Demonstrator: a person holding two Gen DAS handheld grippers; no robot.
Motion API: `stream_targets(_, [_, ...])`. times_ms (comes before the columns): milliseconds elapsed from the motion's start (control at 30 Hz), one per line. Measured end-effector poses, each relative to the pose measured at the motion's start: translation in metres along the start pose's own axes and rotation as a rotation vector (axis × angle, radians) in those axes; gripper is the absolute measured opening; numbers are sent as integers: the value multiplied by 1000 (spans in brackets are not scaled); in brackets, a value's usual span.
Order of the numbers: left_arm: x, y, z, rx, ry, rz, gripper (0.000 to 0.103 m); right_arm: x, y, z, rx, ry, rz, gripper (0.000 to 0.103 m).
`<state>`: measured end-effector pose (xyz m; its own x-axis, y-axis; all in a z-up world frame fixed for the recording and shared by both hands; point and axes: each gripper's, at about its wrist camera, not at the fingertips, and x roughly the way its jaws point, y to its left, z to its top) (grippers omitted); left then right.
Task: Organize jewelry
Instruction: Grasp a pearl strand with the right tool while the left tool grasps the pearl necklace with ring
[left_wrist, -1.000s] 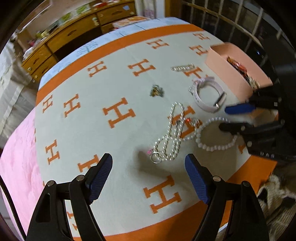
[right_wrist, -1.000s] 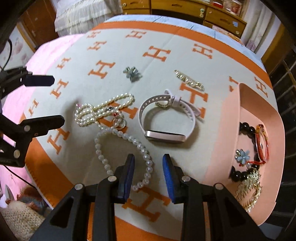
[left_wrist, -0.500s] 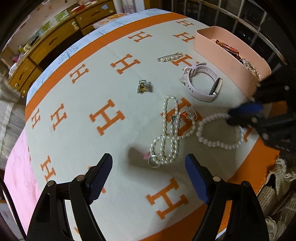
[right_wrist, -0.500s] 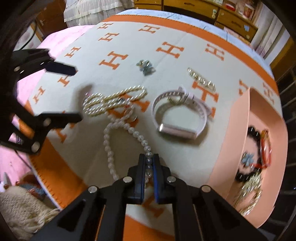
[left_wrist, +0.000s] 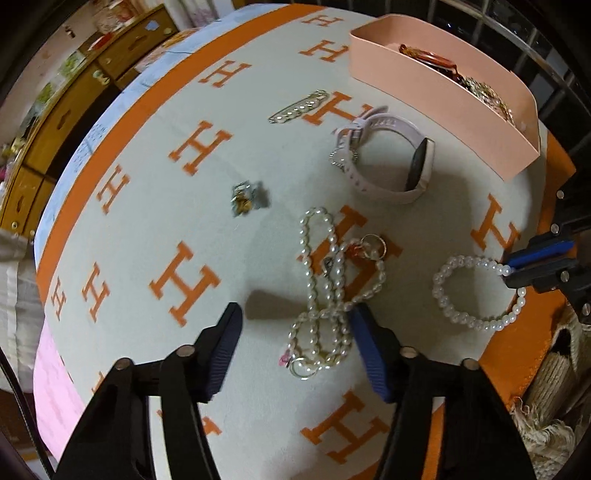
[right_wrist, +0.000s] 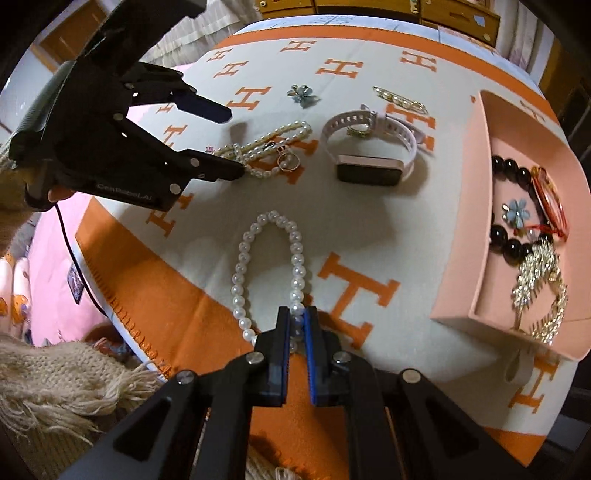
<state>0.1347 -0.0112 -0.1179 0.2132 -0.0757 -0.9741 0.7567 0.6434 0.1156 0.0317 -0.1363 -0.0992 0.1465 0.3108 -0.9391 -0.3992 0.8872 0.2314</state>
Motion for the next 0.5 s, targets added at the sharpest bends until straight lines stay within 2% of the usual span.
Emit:
stream_targets(67, [1, -2, 3, 16, 18, -12, 47, -1, -3, 0, 11, -4, 13, 7])
stream_targets(133, [1, -2, 5, 21, 56, -59, 23, -2, -6, -1, 24, -8, 26, 7])
stream_targets(167, [1, -3, 6, 19, 71, -65, 18, -2, -7, -1, 29, -11, 31, 7])
stream_targets(267, [2, -5, 8, 13, 102, -52, 12, -3, -14, 0, 51, -19, 53, 7])
stream_targets(367, [-1, -1, 8, -49, 115, -74, 9, -4, -14, 3, 70, -35, 56, 7])
stream_targets(500, [-18, 8, 5, -137, 70, -74, 3, -13, -18, 4, 83, -80, 52, 7])
